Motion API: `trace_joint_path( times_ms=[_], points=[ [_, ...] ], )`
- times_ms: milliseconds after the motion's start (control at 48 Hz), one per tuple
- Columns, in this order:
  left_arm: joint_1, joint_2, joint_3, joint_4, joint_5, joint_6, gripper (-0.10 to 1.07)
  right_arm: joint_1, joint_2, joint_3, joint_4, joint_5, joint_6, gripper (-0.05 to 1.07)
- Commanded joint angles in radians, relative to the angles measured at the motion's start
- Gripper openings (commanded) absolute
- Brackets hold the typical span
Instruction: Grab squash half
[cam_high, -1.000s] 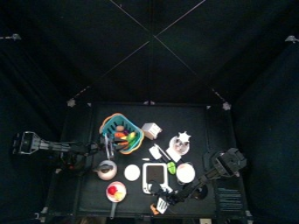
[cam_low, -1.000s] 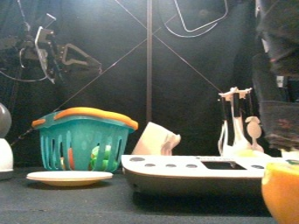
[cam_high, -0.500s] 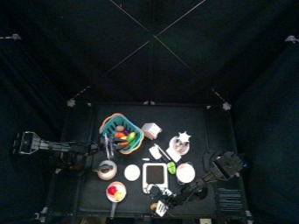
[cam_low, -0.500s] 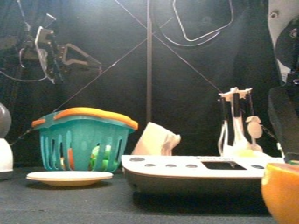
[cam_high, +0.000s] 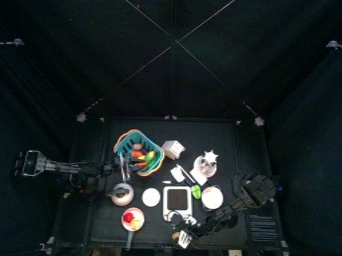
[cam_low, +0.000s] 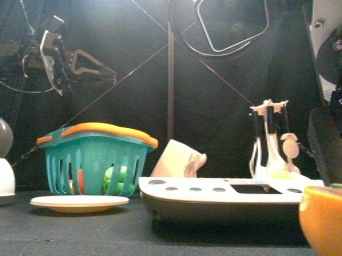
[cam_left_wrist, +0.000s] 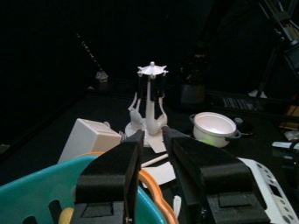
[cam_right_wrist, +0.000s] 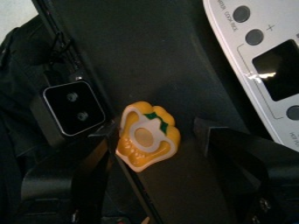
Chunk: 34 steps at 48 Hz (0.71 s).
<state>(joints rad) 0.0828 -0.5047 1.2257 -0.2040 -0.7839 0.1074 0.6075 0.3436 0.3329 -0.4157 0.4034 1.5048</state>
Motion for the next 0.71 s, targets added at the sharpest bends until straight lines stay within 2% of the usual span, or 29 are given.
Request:
trace_joint_path(
  times_ms=[0,333,542,688],
  points=[
    [0.000,-0.002,-0.011,-0.002,-0.003,0.000,0.68,0.002,-0.008,-0.005,0.000,0.005,0.002,0.82],
    [0.000,-0.002,-0.011,-0.002,-0.003,0.000,0.68,-0.005,-0.040,-0.023,-0.031,0.118,0.000,0.52],
    [-0.002,-0.002,-0.011,-0.002,0.003,0.002,0.68,-0.014,-0.121,-0.031,-0.160,0.124,0.002,0.51],
    [0.000,-0.002,-0.011,-0.002,0.003,0.000,0.68,-0.026,-0.130,-0.018,-0.178,0.126,0.000,0.51]
  ],
)
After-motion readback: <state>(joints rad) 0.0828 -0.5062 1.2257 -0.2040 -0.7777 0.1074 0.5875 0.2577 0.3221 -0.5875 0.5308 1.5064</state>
